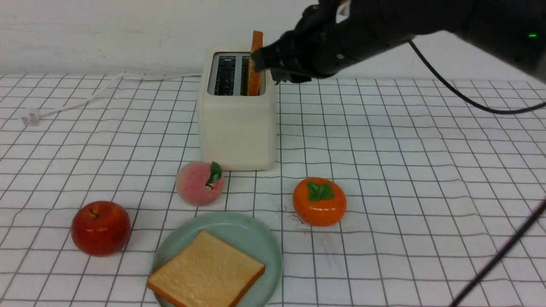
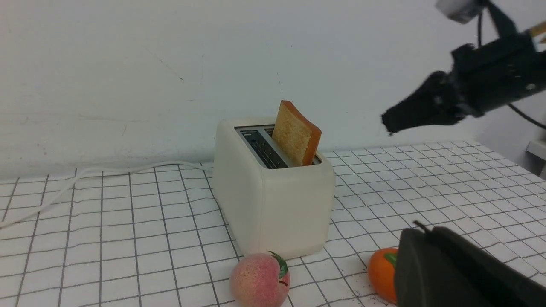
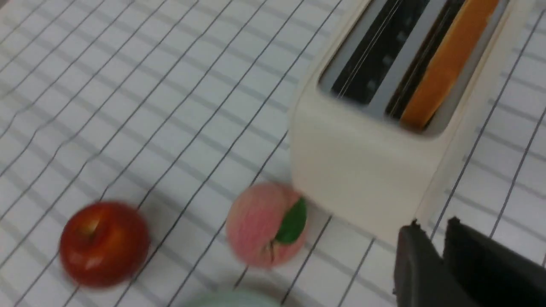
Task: Take toasted bread from bread machine on white checkered table place on plate.
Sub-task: 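Grasp the toast slice in the toaster and pull it up out of the slot with the right gripper, then place the held slice of bread on top of the slice on the plate with the right gripper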
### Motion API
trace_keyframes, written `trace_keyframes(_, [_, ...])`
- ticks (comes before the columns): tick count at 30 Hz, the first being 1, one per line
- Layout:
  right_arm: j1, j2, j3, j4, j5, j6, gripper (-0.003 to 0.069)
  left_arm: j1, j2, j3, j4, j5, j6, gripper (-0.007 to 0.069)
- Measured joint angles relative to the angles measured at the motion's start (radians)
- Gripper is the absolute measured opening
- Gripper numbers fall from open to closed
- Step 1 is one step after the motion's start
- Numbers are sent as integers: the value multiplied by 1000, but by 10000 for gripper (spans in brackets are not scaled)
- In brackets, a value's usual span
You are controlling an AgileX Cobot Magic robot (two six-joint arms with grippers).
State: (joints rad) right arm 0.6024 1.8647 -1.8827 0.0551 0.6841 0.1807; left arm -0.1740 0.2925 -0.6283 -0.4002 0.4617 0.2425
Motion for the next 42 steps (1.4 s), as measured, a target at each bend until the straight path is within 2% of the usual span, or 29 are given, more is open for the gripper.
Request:
trace_keyframes(6, [0, 212, -168, -147, -172, 99, 461, 0, 0, 0, -19, 0, -2, -13])
trace_keyframes(7, [0, 218, -176, -152, -179, 102, 470, 0, 0, 0, -20, 0, -2, -13])
trace_keyframes(8, [-3, 264, -201, -197, -225, 121, 521, 0, 0, 0, -25, 0, -2, -13])
trace_keyframes(11, [-11, 306, -225, -233, -250, 158, 538, 0, 0, 0, -30, 5, -2, -13])
trace_keyframes(15, [-34, 357, -239, -261, -276, 242, 505, 0, 0, 1, -30, 27, -2, -13])
trace_keyframes(21, [-48, 383, -245, -268, -327, 293, 281, 0, 0, 1, -30, 53, -2, -13])
trace_keyframes(22, [-48, 383, -245, -268, -330, 293, 262, 0, 0, 1, -30, 54, -2, -13])
trace_keyframes(24, [-48, 383, -245, -268, -349, 298, 148, 0, 0, 1, -30, 60, -2, -13])
trace_keyframes(25, [-48, 383, -245, -268, -350, 298, 139, 0, 0, 1, -30, 60, -2, -13])
trace_keyframes(26, [-48, 383, -245, -268, -365, 298, 91, 0, 0, 1, -30, 62, -2, -13])
trace_keyframes(32, [-52, 359, -244, -268, -394, 319, 91, 0, 0, 1, -30, 64, -2, -13])
trace_keyframes(37, [-43, 223, -242, -261, -312, 319, 91, 0, 0, 1, -30, 69, -2, -13])
trace_keyframes(41, [-18, 71, -246, -219, -131, 212, 91, 0, 0, 1, -30, 73, -2, -13])
trace_keyframes(42, [-9, 2, -249, -170, -19, 97, 91, 0, 0, 1, -30, 79, -2, -13])
